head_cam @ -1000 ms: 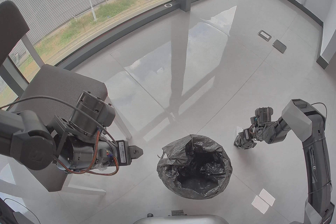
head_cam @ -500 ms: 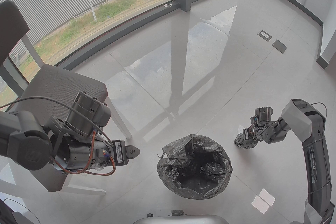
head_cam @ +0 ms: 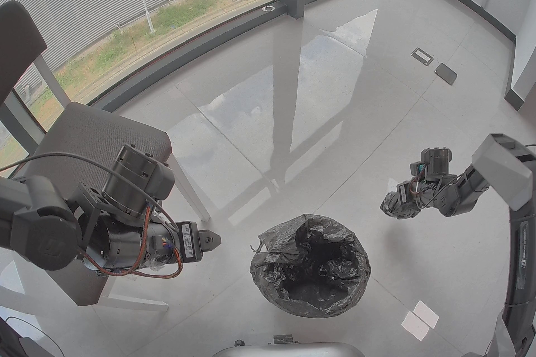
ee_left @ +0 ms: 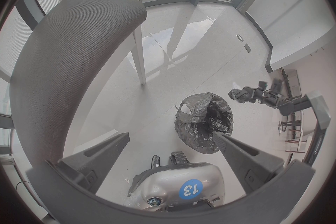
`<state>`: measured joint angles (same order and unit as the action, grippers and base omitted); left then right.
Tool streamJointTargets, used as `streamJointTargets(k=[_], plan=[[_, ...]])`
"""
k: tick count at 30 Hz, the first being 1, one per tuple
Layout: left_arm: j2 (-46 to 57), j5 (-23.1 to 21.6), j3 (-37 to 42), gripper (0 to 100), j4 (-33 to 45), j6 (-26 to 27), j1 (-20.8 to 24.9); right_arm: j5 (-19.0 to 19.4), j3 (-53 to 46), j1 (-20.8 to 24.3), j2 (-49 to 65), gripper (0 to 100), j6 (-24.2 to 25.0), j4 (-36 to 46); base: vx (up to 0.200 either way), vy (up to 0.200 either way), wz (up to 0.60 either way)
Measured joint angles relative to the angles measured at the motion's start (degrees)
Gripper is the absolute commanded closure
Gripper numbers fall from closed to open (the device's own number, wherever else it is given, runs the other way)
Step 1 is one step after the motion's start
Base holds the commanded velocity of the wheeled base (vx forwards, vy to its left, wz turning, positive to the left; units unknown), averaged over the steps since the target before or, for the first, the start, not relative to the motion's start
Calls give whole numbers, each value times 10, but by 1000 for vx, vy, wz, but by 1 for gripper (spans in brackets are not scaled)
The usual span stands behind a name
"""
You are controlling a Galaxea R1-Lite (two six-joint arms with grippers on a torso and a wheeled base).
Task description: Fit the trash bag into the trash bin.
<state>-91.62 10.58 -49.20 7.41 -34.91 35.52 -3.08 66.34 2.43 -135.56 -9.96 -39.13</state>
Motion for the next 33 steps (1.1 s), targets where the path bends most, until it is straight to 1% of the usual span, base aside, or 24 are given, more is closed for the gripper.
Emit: streamJointTargets(k=[4, 8, 9, 10, 12, 15, 19, 22, 25, 29, 33], plan=[[4, 2, 1, 0, -3, 2, -3, 15, -67, 30, 93, 100, -8, -29, 0, 0, 0], [8, 3, 3, 0, -10, 4, -11, 25, -140, 88, 192, 100, -10, -46, 0, 0, 0], [9, 3, 5, 0, -15, 5, -15, 29, -167, 113, 223, 100, -10, -50, 0, 0, 0], [9, 3, 5, 0, -16, 5, -16, 30, -178, 123, 236, 100, -10, -53, 0, 0, 0], [11, 3, 9, 0, -25, 6, -22, 37, -214, 159, 276, 100, -9, -62, 0, 0, 0], [13, 3, 16, 0, -40, 9, -32, 51, -281, 228, 335, 100, 4, -82, 0, 0, 0], [13, 2, 20, 0, -53, 19, -38, 58, -344, 282, 369, 100, 17, -98, 0, 0, 0], [10, 2, 22, 0, -77, 35, -44, 62, -392, 319, 385, 100, 25, -108, 0, 0, 0], [6, 1, 22, 0, -88, 40, -49, 64, -425, 346, 389, 100, 30, -111, 0, 0, 0], [1, 1, 20, 0, -93, 41, -52, 66, -466, 374, 380, 100, 33, -113, 0, 0, 0], [-2, 2, 18, 0, -100, 41, -53, 67, -482, 386, 358, 100, 35, -114, 0, 0, 0]])
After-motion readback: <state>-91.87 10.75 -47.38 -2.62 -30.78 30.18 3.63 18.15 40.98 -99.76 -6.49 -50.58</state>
